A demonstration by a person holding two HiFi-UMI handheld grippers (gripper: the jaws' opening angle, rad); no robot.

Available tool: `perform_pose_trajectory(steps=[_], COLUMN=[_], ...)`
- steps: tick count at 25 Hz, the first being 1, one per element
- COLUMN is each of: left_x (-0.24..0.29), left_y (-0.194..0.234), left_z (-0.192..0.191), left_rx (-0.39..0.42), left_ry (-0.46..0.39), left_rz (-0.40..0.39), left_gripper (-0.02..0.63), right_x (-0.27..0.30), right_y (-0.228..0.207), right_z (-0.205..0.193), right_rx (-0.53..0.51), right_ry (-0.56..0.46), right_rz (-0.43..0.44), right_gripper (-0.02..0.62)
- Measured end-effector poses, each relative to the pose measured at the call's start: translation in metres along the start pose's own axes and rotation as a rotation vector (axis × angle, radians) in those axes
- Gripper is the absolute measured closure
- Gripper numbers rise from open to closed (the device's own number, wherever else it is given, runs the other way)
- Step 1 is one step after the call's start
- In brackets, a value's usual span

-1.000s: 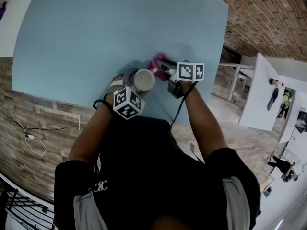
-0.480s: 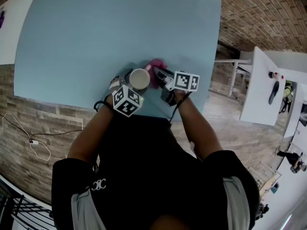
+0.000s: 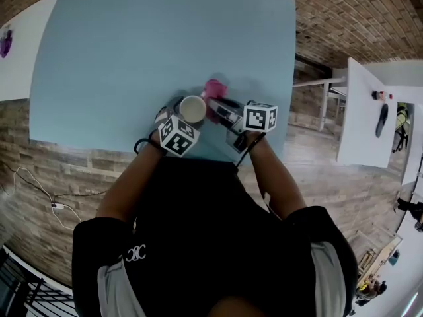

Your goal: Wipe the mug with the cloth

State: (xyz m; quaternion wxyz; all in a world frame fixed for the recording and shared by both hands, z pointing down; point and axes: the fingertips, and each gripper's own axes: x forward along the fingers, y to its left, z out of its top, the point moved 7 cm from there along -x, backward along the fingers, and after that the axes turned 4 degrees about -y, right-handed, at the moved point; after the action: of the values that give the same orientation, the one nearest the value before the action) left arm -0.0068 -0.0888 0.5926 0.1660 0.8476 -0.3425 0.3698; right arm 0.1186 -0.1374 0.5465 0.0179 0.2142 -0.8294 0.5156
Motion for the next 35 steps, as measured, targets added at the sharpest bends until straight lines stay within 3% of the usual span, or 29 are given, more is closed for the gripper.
perform_pose_trajectory(steps=[9, 17, 23, 28, 35], left_x=[0.004, 0.007, 0.014, 0.001, -0.038], left_y=[0.003, 0.005, 0.003, 0.005, 0.01], left_z=[0.0, -0.001, -0.001, -0.009, -0.027], left_rx=[0.002, -0.005, 0.072, 0.083, 0.107], left_ry=[0.005, 0.016, 0.038, 0.038, -0.054], left_rz=[0.018, 0.015, 0.023, -0.016, -0.015], left_gripper=[0.16, 0.156, 0.155, 0.152, 0.133], right_x=[0.004, -0.008, 0.0, -0.001, 0.002], right_y=[-0.03, 0.0, -0.021, -0.022, -0.024], right_z=[-0.028, -0.036, -0.047, -0.041, -0.037], right_rx=[0.054, -0.025, -0.081, -0.068, -0.075], right_ry=[0.086, 0.116, 0.171, 0.124, 0.117], right_rz=[-0.073, -0.009, -0.101, -0.11, -0.123], right_gripper=[0.557, 0.557, 0.557, 0.557, 0.557])
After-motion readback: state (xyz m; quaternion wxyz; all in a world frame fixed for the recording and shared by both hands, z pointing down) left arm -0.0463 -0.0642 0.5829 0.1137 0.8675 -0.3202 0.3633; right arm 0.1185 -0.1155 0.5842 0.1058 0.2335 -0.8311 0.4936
